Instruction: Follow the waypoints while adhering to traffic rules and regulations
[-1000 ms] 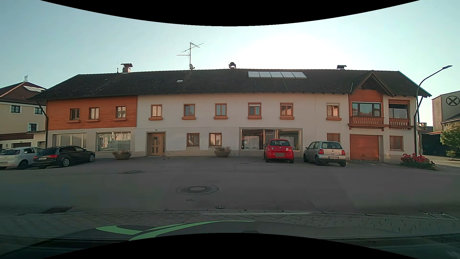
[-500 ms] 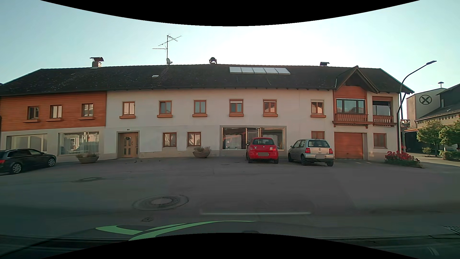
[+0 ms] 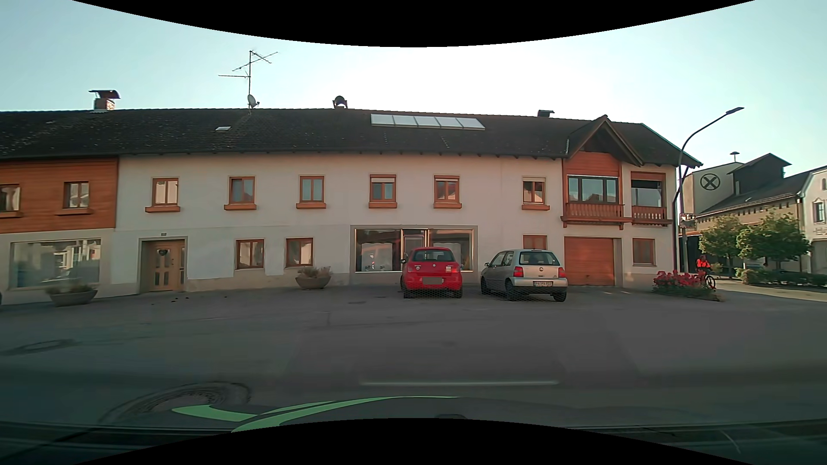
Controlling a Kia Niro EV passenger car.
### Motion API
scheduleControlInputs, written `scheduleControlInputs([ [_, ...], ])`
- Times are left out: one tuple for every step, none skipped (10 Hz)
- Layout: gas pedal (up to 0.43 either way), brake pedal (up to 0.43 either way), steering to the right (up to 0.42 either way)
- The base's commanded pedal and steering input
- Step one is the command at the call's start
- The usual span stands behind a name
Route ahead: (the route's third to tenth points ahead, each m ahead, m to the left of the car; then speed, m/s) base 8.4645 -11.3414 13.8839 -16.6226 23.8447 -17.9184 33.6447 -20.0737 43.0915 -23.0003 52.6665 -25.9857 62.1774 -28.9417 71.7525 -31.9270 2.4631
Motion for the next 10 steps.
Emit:
scheduleControlInputs([
  [0.118,0.0,0.419],
  [0.118,0.0,0.445],
  [0.13,0.0,0.472],
  [0.13,0.0,0.495],
  [0.13,0.0,0.521],
  [0.13,0.0,0.546],
  [0.13,0.0,0.573],
  [0.138,0.0,0.599],
  [0.138,0.0,0.624],
  [0.138,0.0,0.653],
])
